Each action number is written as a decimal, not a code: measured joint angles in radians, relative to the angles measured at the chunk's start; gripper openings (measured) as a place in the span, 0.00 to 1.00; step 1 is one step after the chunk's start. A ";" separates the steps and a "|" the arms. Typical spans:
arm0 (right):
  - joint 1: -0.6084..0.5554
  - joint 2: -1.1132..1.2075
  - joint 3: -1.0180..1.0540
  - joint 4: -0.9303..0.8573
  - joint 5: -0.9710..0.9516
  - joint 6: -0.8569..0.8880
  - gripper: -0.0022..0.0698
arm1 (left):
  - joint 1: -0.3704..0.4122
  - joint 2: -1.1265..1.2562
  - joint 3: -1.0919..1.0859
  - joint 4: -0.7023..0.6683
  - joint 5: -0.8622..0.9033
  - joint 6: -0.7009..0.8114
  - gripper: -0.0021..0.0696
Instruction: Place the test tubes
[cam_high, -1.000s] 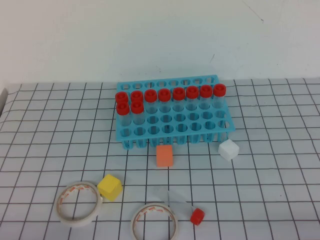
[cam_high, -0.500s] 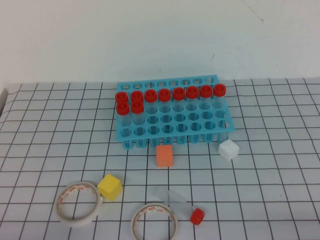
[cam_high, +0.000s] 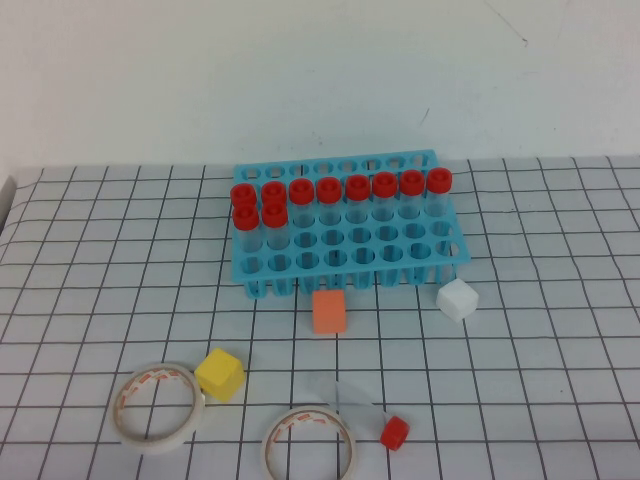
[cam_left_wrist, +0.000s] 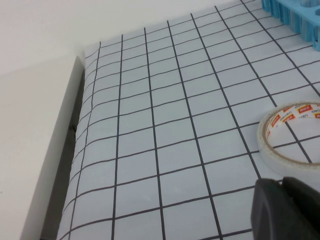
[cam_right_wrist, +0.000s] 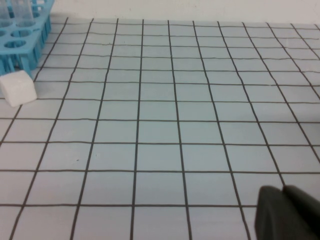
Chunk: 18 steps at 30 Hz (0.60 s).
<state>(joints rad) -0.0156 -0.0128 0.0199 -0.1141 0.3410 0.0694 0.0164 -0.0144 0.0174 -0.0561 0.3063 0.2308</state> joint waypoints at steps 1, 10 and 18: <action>0.000 0.000 0.000 0.002 0.000 0.000 0.03 | 0.000 0.000 0.000 0.000 0.000 0.000 0.03; 0.000 0.000 0.000 0.213 -0.002 0.022 0.03 | 0.000 0.000 0.002 -0.259 -0.049 -0.111 0.03; 0.000 0.000 0.006 0.992 -0.015 0.011 0.03 | 0.000 0.000 0.002 -1.029 -0.292 -0.335 0.03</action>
<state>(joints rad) -0.0156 -0.0128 0.0263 0.8777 0.3261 0.0808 0.0164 -0.0144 0.0193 -1.0848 0.0138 -0.1043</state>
